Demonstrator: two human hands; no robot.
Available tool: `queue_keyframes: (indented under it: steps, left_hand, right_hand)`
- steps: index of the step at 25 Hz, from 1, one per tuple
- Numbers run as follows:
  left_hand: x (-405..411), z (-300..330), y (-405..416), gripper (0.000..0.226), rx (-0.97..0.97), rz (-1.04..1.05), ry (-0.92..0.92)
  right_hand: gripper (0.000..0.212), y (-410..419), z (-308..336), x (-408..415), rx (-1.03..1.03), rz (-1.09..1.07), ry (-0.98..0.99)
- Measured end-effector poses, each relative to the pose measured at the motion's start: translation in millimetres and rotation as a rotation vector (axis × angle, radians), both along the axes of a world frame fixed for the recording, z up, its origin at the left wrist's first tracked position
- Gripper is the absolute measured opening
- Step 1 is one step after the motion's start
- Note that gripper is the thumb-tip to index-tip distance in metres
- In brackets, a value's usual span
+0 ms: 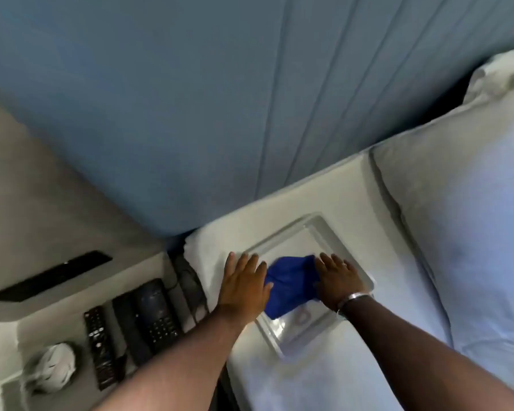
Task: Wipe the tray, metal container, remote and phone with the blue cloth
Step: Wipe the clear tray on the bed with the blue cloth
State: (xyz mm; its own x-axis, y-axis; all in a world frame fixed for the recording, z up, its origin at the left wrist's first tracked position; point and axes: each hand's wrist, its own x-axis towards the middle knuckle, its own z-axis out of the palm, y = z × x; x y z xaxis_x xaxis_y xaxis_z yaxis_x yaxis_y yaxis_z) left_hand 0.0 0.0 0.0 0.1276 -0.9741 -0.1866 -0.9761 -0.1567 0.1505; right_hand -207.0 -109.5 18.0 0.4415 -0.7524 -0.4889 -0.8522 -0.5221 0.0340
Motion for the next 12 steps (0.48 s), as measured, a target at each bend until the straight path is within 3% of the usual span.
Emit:
queue_keyframes:
  steps: [2,5,9,12]
  left_hand:
    - [-15,-19,-30,0.046,0.066,-0.058,-0.091]
    - [-31,-35,-53,0.056,0.166,-0.117,-0.200]
    - [-42,-51,-63,0.054,0.271,0.161,0.098]
    - [-38,-49,-59,0.041,0.299,0.145,0.232]
  right_hand:
    - [0.072,-23,-23,-2,0.110,0.048,-0.008]
    - [0.088,-38,-40,4,0.151,0.135,0.000]
    - [0.101,-25,-53,4,0.021,0.153,-0.012]
    - [0.082,-25,-49,9,0.081,0.123,-0.031]
